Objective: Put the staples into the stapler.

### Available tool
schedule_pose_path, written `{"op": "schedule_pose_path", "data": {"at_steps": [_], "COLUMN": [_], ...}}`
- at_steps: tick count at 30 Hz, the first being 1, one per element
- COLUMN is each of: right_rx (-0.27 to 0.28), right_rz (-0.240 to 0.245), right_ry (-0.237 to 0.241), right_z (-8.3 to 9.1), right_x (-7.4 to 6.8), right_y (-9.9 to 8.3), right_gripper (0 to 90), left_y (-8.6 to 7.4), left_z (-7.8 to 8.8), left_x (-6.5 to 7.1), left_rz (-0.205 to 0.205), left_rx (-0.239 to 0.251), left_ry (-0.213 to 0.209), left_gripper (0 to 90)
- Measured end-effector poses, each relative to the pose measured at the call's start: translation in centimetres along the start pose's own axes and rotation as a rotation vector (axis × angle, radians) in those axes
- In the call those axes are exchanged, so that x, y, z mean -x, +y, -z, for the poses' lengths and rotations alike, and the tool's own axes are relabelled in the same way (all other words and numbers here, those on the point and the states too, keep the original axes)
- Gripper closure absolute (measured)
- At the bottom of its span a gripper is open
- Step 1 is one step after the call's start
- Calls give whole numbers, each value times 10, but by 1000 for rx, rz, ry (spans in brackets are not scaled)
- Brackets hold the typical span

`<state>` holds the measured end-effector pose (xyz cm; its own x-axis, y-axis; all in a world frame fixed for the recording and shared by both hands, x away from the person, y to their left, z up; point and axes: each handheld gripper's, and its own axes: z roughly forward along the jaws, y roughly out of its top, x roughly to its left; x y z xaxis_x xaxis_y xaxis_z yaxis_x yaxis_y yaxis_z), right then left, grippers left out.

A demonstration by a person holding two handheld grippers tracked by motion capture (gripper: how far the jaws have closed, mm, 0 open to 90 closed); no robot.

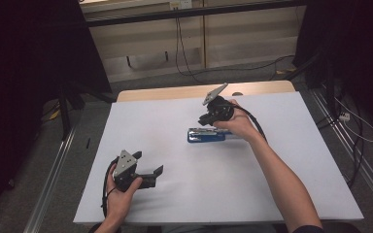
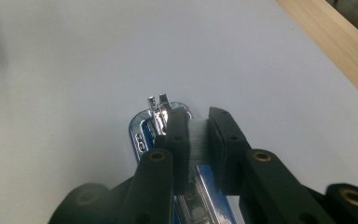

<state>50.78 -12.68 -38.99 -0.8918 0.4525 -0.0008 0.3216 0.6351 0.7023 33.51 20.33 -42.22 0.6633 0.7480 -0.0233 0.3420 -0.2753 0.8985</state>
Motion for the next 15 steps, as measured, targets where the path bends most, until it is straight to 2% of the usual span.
{"op": "schedule_pose_path", "data": {"at_steps": [8,15], "right_rx": [-8,1], "right_rz": [57,79], "right_ry": [53,87], "right_z": [-8,-15], "right_x": [-3,-5], "right_y": [6,8], "right_gripper": [795,795], "left_y": [0,0], "left_z": [-1,0], "left_x": [1,1], "left_rz": [-9,-8], "left_rx": [-5,-2], "left_ry": [-4,-7], "left_gripper": [52,52]}}
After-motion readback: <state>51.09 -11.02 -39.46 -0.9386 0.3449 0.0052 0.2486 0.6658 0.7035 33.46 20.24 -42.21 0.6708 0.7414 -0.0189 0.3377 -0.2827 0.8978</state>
